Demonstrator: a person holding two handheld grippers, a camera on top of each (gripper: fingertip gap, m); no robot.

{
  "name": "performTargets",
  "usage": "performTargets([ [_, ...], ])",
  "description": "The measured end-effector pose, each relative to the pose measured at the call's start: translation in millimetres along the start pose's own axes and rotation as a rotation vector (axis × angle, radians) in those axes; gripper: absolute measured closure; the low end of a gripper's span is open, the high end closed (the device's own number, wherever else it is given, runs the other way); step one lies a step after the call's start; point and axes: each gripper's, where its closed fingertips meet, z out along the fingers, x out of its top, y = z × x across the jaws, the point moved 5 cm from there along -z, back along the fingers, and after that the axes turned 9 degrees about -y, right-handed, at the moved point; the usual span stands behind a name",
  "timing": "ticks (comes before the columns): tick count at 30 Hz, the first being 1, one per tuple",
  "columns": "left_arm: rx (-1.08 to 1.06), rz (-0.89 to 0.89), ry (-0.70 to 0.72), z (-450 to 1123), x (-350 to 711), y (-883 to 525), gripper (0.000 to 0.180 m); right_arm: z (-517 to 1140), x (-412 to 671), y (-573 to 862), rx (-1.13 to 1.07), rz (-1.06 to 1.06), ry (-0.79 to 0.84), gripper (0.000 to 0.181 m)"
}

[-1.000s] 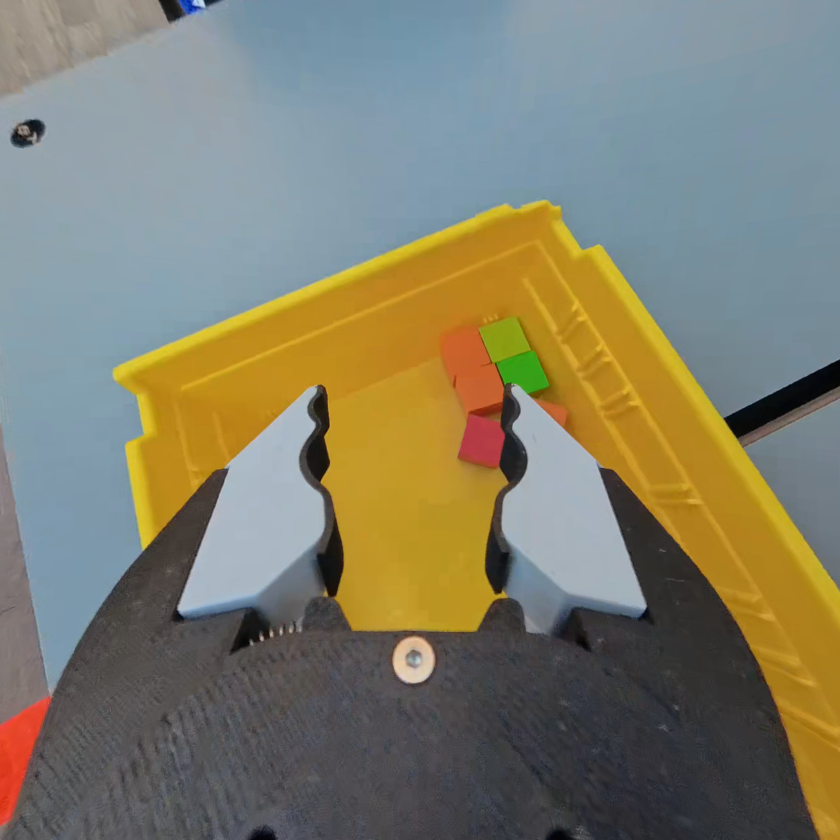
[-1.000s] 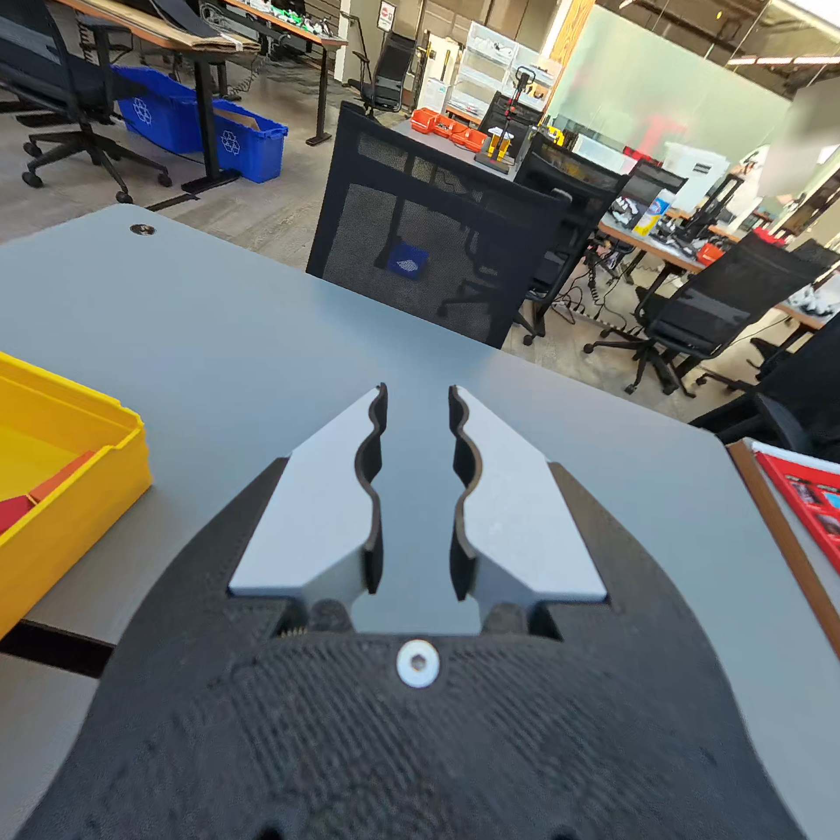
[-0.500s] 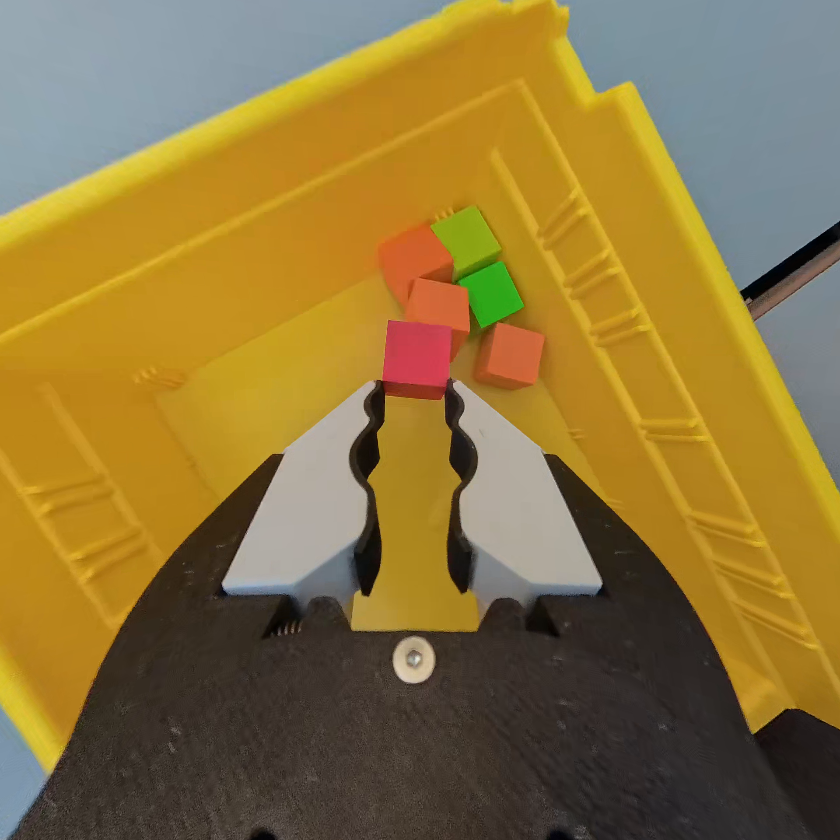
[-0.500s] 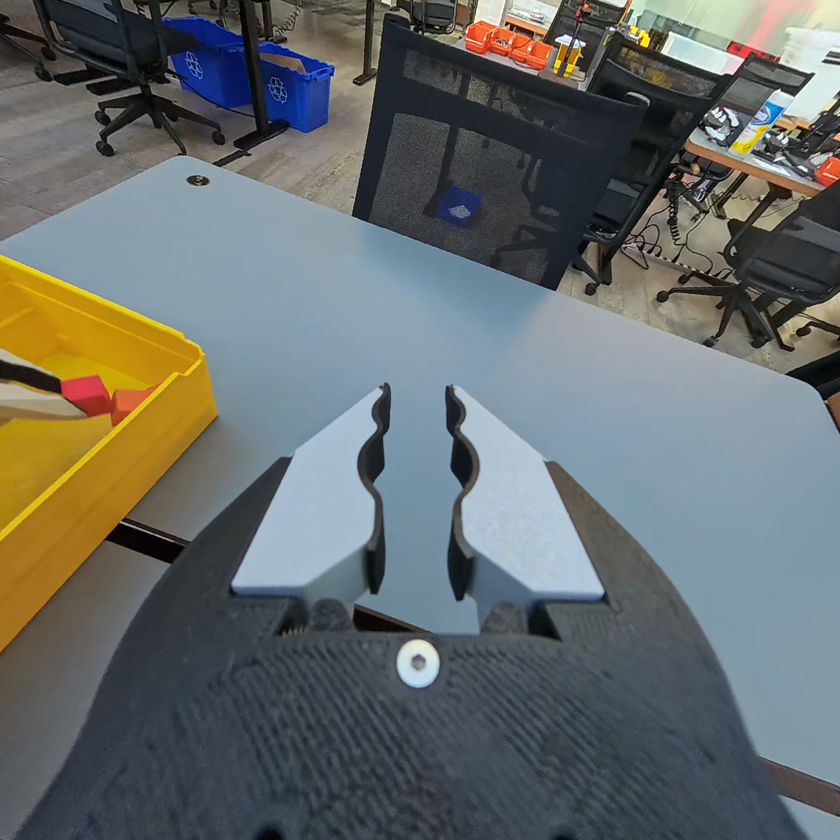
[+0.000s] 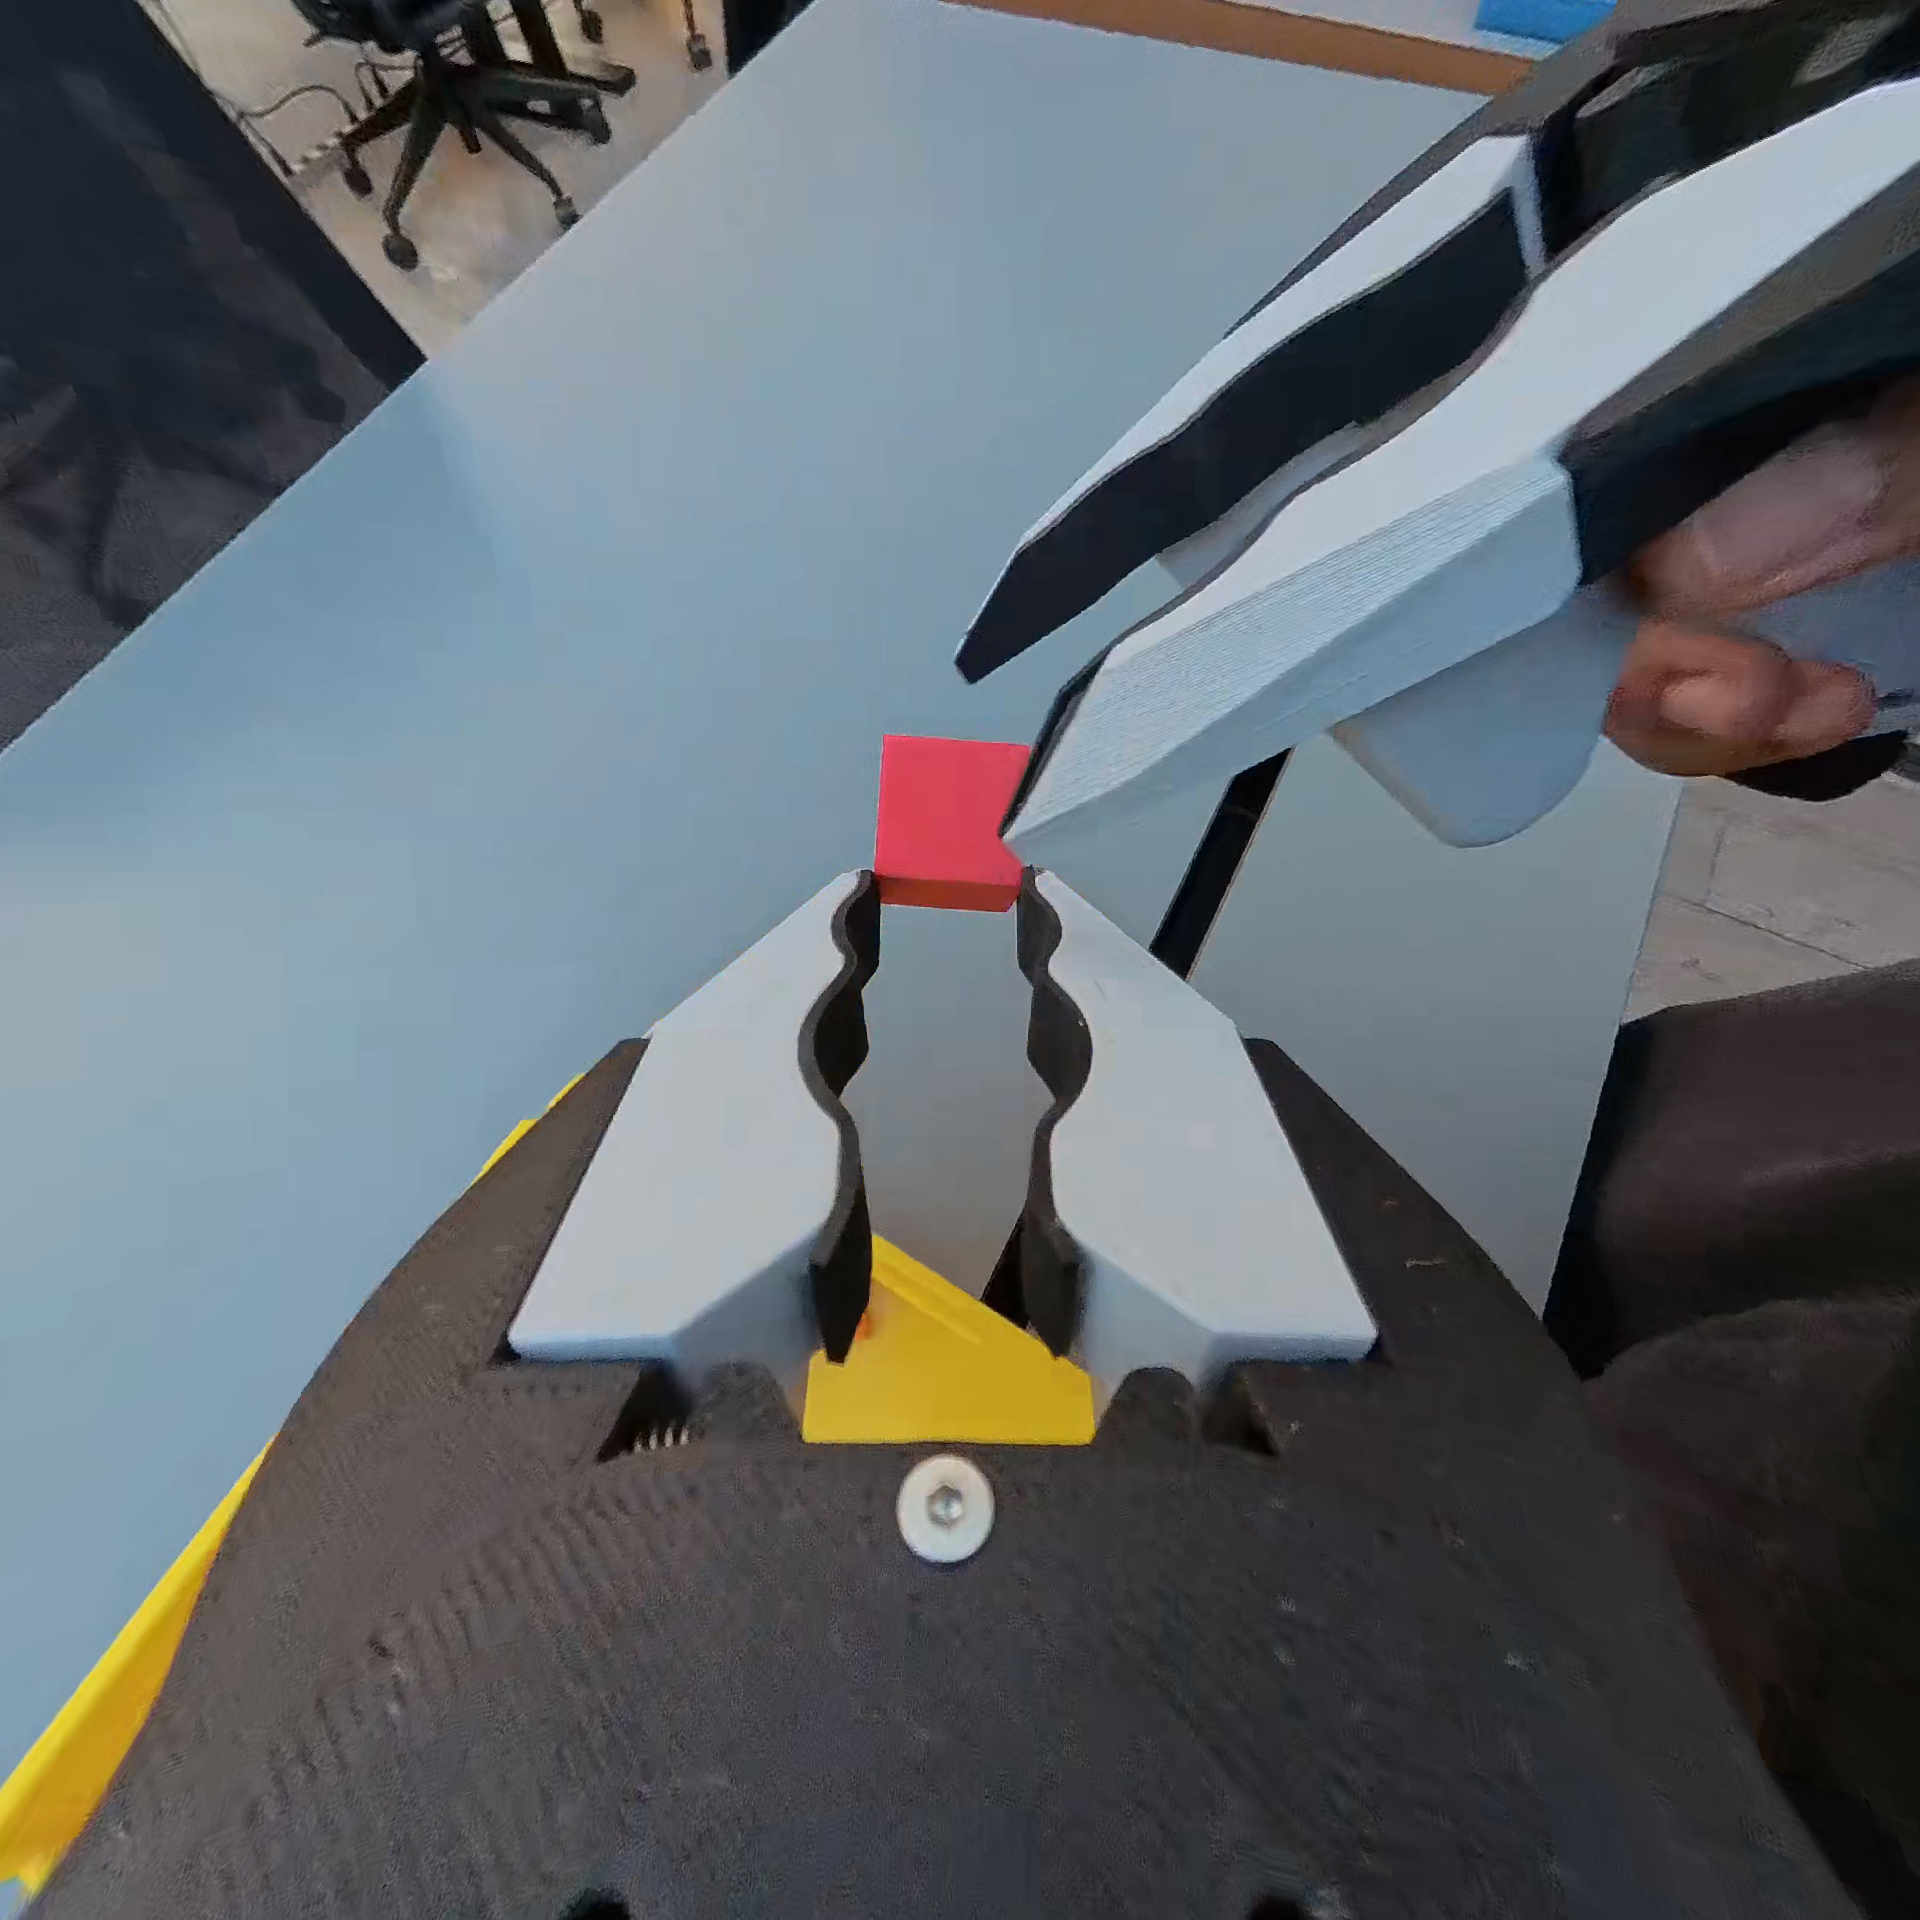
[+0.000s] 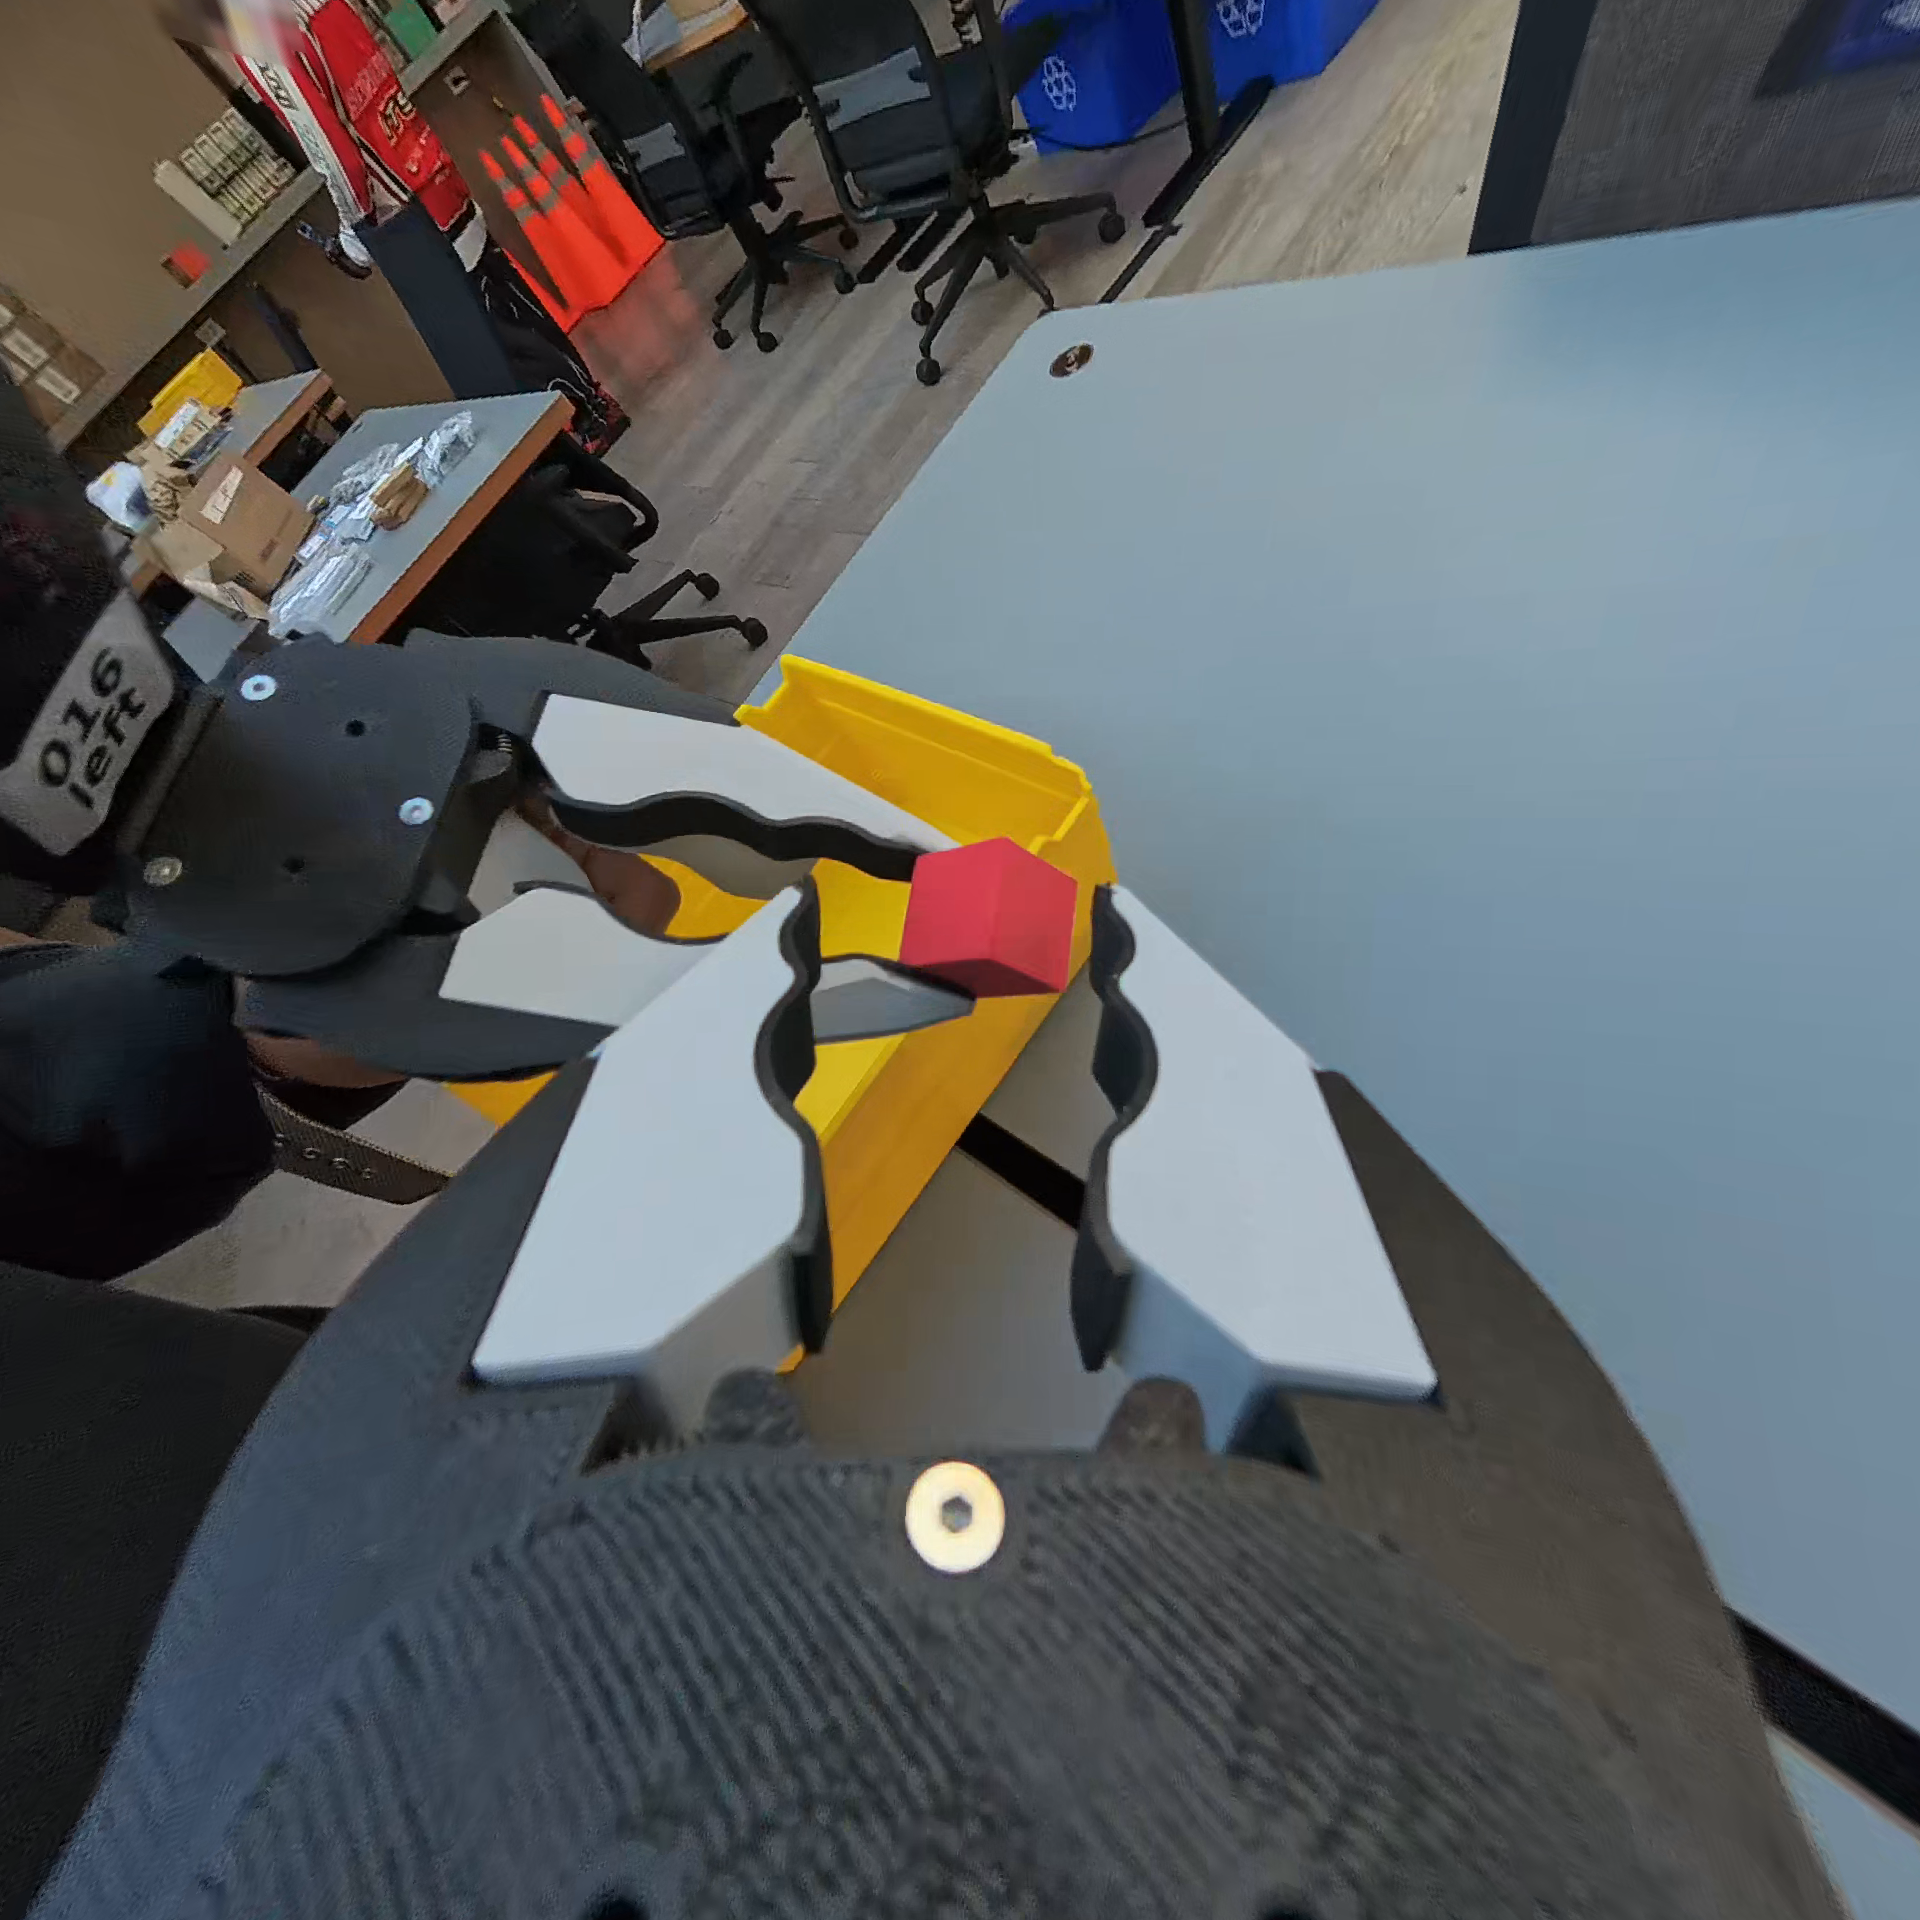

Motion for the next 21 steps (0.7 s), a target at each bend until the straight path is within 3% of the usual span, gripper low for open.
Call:
performTargets([
  [6,-0.03,0.066,0.105,3.9,21.7,18.1,0.157,-24.2,-14.0,23.3,0.085,0.201,0.004,0.132],
  [11,0.002,0.093,0.128,19.6,38.3,30.9,0.156,-38.1,-16.7,41.3,0.254,0.245,-0.038,0.154],
  [13,0.024,0.04,0.087,32.2,41.5,34.8,0.152,-41.3,-18.9,55.1,0.272,0.204,-0.088,0.155],
  [15,0.066,-0.068,-0.012,46.2,39.9,36.8,0.128,-45.2,-22.1,74.4,0.258,0.154,-0.138,0.154],
  [17,0.119,-0.167,-0.08,53.6,36.8,41.6,0.115,-46.1,-27.9,108.0,0.154,0.091,-0.165,0.155],
  [21,0.224,-0.288,-0.041,45.3,36.8,63.6,0.115,-25.9,-67.8,202.6,-0.178,-0.258,-0.35,0.155],
])
